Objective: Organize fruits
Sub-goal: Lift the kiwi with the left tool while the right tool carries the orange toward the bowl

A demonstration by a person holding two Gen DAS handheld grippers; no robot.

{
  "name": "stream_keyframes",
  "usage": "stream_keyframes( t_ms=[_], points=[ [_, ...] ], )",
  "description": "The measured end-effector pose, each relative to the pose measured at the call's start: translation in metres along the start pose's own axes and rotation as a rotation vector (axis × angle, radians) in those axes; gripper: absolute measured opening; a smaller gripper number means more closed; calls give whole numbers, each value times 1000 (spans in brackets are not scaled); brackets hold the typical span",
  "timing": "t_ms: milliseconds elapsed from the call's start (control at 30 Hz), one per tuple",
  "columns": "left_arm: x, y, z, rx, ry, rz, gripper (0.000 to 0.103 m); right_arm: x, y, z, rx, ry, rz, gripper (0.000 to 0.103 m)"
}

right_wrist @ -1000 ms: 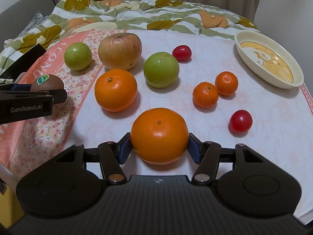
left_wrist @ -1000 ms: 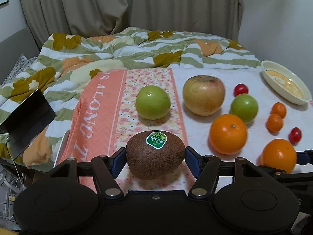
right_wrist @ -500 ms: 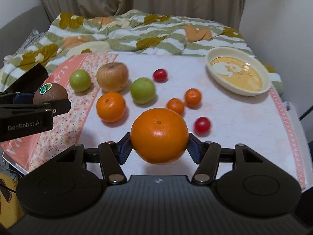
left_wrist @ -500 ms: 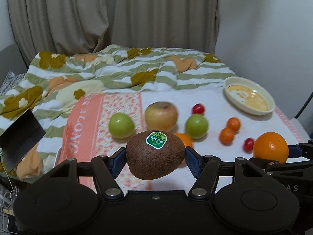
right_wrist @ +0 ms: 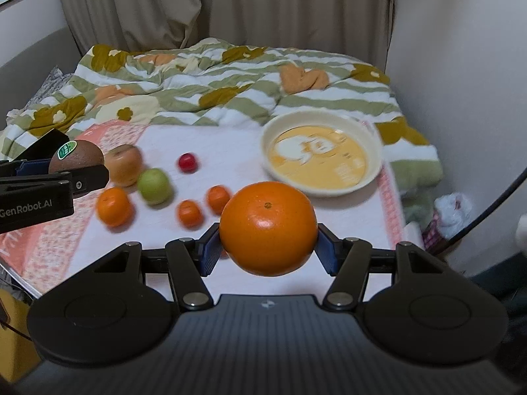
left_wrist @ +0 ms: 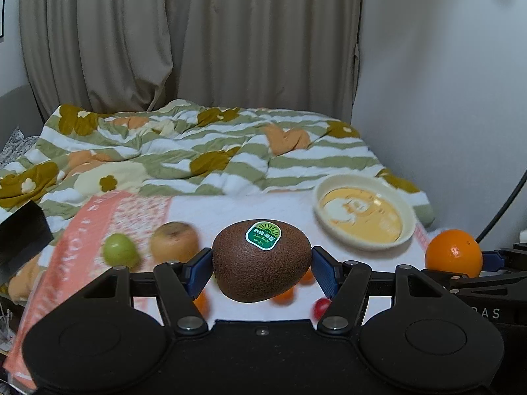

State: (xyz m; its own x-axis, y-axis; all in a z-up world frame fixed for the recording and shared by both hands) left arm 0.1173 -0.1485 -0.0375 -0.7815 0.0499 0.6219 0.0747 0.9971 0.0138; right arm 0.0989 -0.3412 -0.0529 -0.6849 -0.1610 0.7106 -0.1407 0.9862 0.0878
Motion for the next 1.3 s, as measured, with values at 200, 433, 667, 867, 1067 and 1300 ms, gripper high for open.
stream_keyframes(
  t_ms=[200, 433, 667, 867, 1067, 1300],
  points=[
    [-23, -48, -19, 14, -4, 14, 68, -15, -60, -23, 36, -7, 0, 74],
    [-68, -87, -45, -23, 9, 28, 68, -46, -113, -57, 14, -20, -11, 74],
    [-125, -112, -66, -80, 31, 43, 68, -87, -144, -90, -18, -12, -16, 74],
    [-178, -130, -72, -144, 73, 52, 68, -123, -164, -109, -50, 8, -9, 74],
    [-221, -147, -72, -218, 104, 65, 68, -145, -180, -114, -89, 20, 0, 74],
    [-253, -171, -66, -340, 108, 77, 68, -159, -198, -112, -131, 35, 22, 74]
  ],
)
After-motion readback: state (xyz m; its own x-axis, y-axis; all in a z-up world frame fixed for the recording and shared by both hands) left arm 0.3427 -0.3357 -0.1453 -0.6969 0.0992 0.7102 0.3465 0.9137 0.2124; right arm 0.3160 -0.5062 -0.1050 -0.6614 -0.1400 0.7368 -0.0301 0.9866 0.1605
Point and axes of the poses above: each gripper's, at about its wrist camera, not at the fingertips, and x roughly against the way its jaws point, y to its left, z to its underside, the point moved 4 cm from there along -x, roughly the way its jaws point, and after that the axes turned 6 degrees about -z, right-handed, at the moved point
